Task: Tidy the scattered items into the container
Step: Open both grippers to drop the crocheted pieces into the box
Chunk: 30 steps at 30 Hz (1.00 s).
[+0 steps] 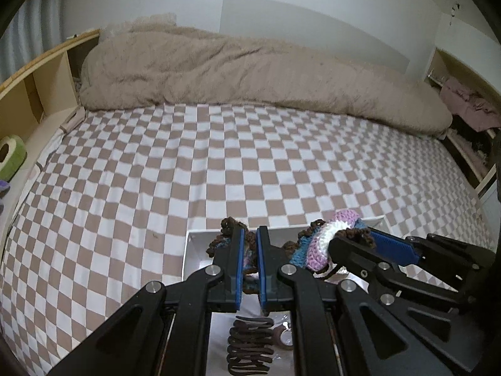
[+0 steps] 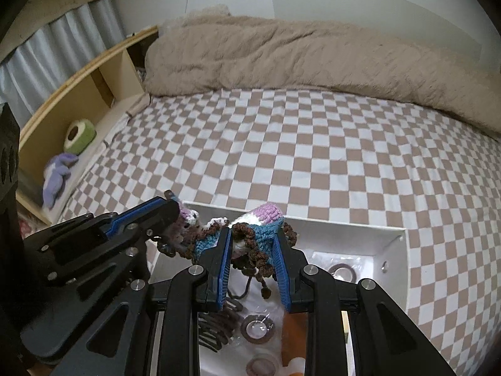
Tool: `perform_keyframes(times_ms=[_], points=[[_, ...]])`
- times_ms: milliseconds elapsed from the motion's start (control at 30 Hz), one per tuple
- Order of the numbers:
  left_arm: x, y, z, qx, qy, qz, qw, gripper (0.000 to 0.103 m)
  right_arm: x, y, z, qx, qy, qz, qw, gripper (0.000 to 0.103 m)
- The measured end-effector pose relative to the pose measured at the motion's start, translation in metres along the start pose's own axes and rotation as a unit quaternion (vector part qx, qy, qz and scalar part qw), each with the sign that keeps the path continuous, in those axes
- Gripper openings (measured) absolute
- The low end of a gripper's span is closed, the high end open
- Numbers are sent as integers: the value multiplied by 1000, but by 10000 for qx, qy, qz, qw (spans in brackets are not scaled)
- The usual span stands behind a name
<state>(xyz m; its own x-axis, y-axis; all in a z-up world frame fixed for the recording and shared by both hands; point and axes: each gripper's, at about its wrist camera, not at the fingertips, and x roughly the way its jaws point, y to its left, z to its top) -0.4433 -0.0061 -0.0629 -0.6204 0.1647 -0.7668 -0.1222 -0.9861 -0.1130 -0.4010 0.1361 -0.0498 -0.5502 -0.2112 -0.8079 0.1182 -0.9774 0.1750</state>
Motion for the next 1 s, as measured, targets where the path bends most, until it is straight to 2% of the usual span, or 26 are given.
perform_keyframes(times_ms=[233,433,467,533,600,633,667,733,833,967,1000], points=[[27,0,-16,-40,207,-83,9997,8,20,-7,-9,34,235,-37,9997,27],[32,1,-19,-97,184,-98,9997,9,39,-16,-17,230,392,22,9990,27],[32,2,-18,-111,176,-99,9997,11,39,-18,-18,276,381,40,9989,30],[30,4,-17,-113,132,5,9998,33,40,-23,-18,405,353,74,9985,38],[28,11,-16,-156,77,101,9998,45,39,-29,-19,545,295,78,9980,48],[27,14,-16,-209,68,70,9997,49,38,-33,-20,604,272,85,9978,59],[26,18,-16,-277,65,26,9996,51,37,-36,-21,651,253,97,9975,67],[23,23,-18,-321,64,35,9995,51,34,-39,-23,688,214,133,9973,72],[19,28,-19,-338,84,90,9994,51,31,-43,-26,703,209,172,9972,100],[12,32,-24,-455,136,93,9988,51,22,-44,-28,674,138,106,9976,102],[11,32,-25,-483,146,89,9987,57,20,-44,-28,682,123,110,9975,102]])
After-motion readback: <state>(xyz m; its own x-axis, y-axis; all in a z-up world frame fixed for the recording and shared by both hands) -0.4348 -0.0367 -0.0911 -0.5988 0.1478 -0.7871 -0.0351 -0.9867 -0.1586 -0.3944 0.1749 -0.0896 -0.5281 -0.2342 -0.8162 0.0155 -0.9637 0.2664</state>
